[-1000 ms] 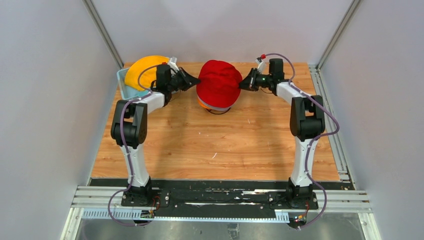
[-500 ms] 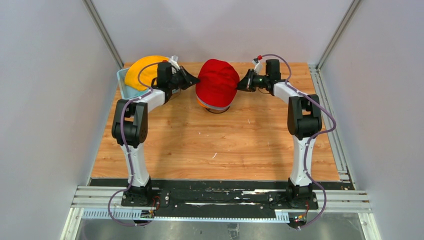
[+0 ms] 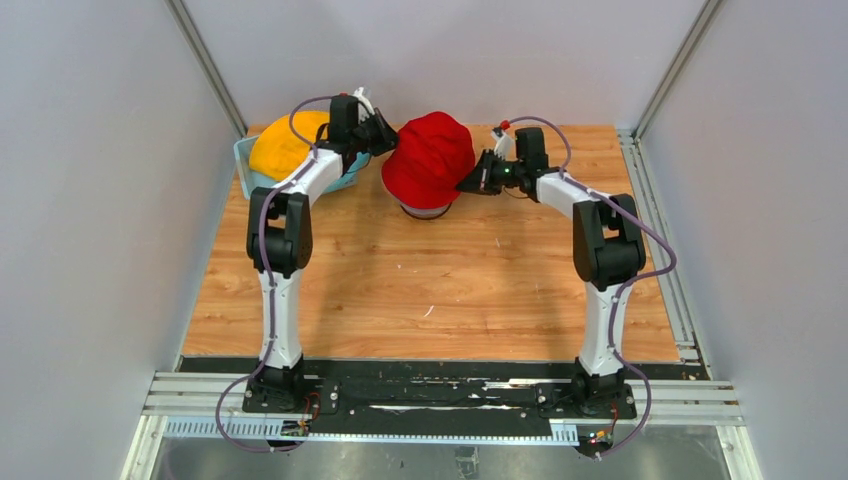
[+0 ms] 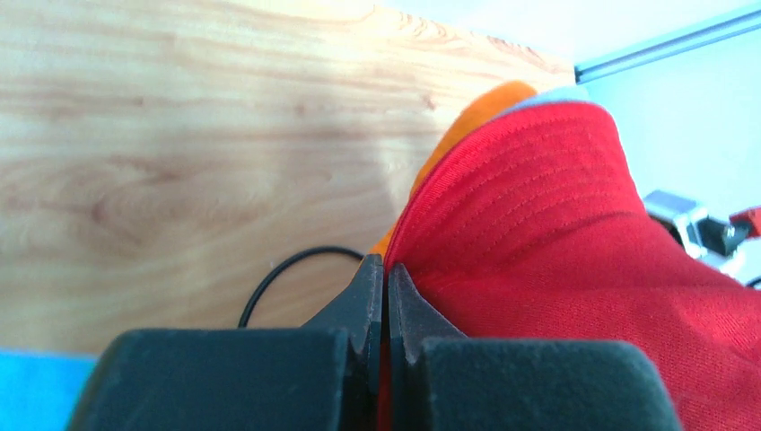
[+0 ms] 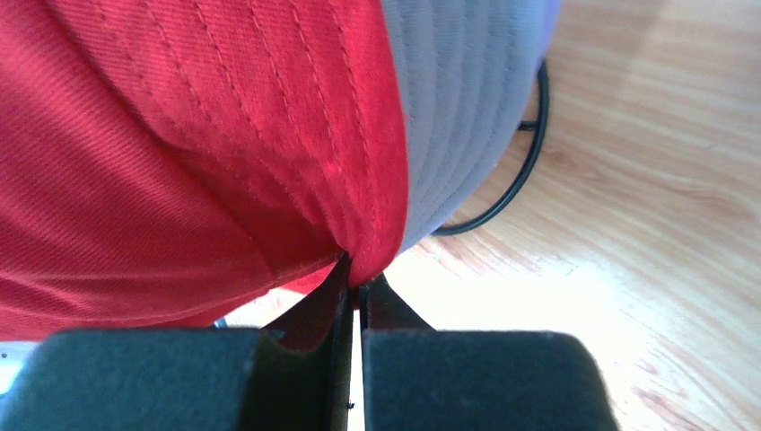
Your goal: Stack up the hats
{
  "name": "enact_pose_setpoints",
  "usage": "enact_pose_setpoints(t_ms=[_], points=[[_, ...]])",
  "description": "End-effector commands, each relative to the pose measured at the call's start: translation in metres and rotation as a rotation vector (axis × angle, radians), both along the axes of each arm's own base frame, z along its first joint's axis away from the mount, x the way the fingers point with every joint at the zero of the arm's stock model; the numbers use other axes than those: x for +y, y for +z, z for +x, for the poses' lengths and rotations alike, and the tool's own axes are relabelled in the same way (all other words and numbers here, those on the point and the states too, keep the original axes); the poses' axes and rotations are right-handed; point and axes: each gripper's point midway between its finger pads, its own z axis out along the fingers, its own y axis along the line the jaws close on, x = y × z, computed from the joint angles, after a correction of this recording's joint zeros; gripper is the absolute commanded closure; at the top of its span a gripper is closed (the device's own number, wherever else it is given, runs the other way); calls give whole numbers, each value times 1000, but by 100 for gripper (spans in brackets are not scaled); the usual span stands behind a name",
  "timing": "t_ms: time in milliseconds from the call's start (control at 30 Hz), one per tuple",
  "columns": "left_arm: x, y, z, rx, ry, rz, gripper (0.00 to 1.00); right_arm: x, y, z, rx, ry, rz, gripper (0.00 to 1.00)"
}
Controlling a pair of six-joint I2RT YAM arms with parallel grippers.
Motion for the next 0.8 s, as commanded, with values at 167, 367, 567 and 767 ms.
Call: enact_pose_setpoints(t_ms=[167,367,567,767], points=[[-35,-90,-1,202,-91,132,100,6,-62,-47,150,-23,-155,100],[-72,-73,-4,123,-181,70,100,6,-52,-54,131,-21,-147,100],[-111,-38,-13,12,-285,-31,98,3,-40,-61,109,-25,-145,93],[-106,-14,-11,-48,-257,11,64,-19,-8,-64,19,-107,-180,35]])
